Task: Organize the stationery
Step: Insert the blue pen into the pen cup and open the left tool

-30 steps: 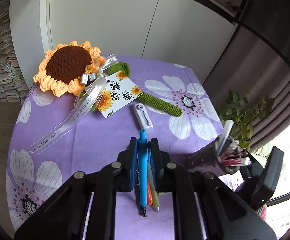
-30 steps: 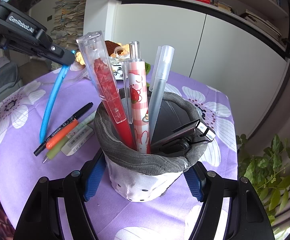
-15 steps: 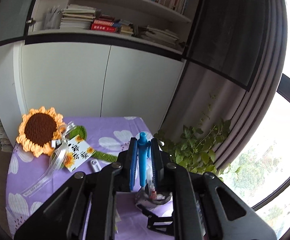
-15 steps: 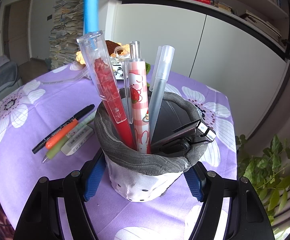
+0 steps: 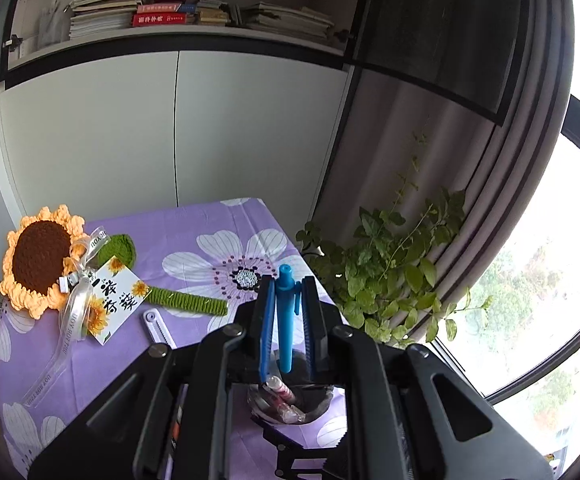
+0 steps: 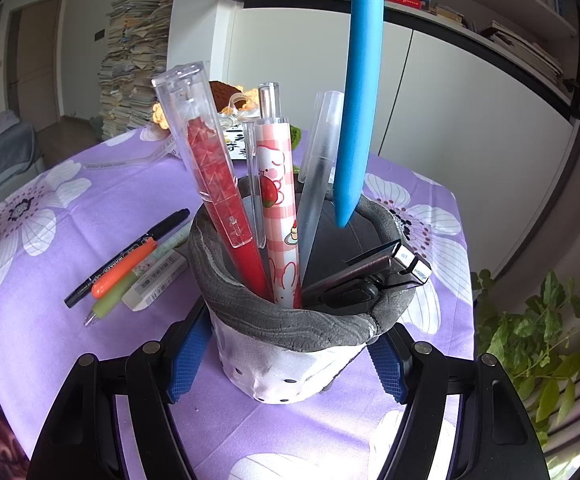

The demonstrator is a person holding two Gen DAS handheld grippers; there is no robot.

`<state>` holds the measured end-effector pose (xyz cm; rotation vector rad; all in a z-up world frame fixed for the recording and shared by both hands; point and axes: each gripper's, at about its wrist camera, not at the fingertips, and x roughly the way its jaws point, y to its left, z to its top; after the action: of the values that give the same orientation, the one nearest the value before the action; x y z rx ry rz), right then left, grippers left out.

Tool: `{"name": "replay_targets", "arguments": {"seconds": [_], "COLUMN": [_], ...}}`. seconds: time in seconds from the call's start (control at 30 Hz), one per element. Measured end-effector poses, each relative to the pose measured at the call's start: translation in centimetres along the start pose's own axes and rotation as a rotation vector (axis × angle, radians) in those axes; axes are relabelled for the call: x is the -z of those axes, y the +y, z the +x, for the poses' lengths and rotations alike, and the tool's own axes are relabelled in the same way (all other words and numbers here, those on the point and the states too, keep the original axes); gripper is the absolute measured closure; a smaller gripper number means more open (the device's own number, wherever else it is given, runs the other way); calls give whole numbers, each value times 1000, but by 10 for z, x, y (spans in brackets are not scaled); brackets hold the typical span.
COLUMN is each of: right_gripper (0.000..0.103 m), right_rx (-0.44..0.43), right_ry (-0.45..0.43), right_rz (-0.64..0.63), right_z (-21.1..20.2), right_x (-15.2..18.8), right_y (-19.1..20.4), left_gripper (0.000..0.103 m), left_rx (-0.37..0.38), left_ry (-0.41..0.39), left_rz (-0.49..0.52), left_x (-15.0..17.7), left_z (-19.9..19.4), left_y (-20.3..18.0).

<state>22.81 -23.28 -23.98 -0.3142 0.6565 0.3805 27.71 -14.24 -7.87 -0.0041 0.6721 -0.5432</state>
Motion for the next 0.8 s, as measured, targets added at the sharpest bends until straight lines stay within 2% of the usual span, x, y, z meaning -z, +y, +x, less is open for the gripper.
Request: {"name": "replay_targets", "arguments": {"seconds": [0.23, 0.47, 0.67, 0.73, 0.77, 0.8], "right_gripper": [30, 30, 30, 30, 30, 30], "right_rx": [0, 0, 1, 0, 1, 1], "right_ry": [1, 1, 1, 1, 1, 2], "right_rz": [0, 0, 0, 0, 0, 0], "right_z": [0, 0, 0, 0, 0, 0], "right_x": [0, 0, 0, 0, 0, 0], "right_y": [0, 0, 0, 0, 0, 0], "left_gripper": [92, 91, 91, 85, 73, 56], "left_rx": [-7, 6, 15, 28, 36, 32], "left_ry": [108, 192, 204, 199, 189, 173], "left_rz": [12, 22, 12, 0, -13, -25], "left_x": [20, 30, 31, 28, 25, 23], "left_z": [34, 52, 49, 43, 38, 32], "left_y": [-1, -1, 2, 4, 7, 10]}}
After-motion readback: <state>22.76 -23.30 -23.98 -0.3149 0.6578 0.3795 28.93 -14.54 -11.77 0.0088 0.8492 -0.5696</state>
